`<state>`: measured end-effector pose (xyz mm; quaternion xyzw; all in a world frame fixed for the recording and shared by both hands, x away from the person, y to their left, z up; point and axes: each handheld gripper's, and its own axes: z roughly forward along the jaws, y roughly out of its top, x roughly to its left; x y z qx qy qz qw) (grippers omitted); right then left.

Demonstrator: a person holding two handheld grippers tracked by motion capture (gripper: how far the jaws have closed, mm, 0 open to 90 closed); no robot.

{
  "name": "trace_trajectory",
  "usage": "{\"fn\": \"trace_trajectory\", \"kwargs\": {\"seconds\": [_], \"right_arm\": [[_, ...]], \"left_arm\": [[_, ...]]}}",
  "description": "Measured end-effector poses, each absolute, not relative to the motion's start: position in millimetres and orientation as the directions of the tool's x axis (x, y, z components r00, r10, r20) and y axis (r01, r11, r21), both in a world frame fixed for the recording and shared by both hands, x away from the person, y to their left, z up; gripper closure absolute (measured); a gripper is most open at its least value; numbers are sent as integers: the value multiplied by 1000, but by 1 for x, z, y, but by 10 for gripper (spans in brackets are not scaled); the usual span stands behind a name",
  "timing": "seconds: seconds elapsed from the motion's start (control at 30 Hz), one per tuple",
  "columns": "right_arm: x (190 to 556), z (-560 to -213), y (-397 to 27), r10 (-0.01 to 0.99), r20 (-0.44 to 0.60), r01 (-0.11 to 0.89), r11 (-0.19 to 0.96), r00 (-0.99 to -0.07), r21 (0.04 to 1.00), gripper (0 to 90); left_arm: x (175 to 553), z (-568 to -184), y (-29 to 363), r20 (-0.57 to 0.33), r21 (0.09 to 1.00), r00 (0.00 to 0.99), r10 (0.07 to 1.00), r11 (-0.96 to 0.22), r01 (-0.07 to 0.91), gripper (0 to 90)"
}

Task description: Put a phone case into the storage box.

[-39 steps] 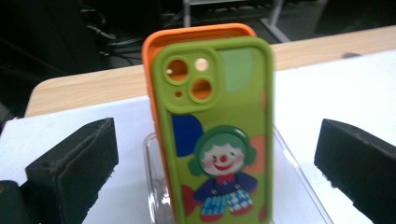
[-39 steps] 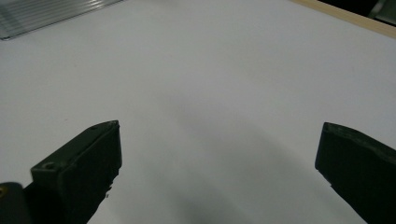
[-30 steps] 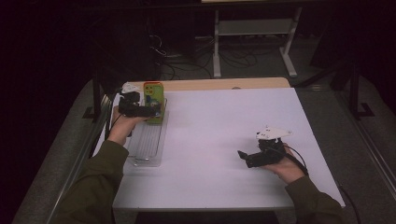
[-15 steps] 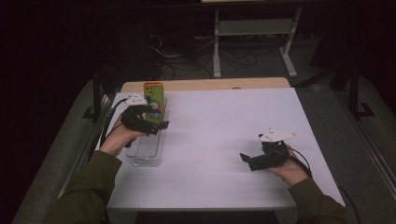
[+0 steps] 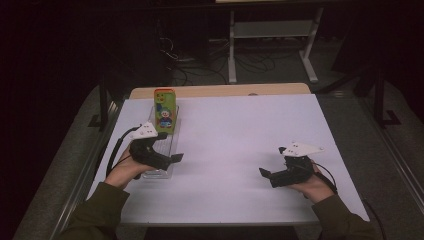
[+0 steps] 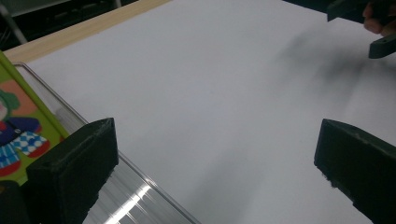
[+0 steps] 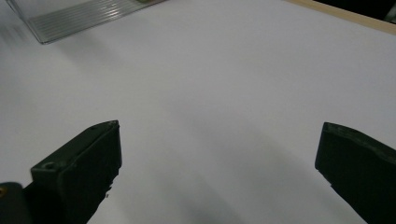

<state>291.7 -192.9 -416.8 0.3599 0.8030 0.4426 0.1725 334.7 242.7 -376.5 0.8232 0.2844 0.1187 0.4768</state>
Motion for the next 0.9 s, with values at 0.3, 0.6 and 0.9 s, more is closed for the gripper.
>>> {"fn": "trace_trajectory", "kwargs": {"seconds": [0.3,0.6,0.9], "right_arm": [[288,-417,-197,709,59,418,345,-703,840,0],[286,-414,-196,688,52,396,352,-724,848,0],[285,-412,-197,686,49,385,347,-726,855,0]], "left_arm": [[317,-388,249,-86,857,816,572,-375,353,0],[313,-397,250,-83,849,828,554,-396,350,0],[313,-398,250,-86,848,831,549,-398,351,0]]}}
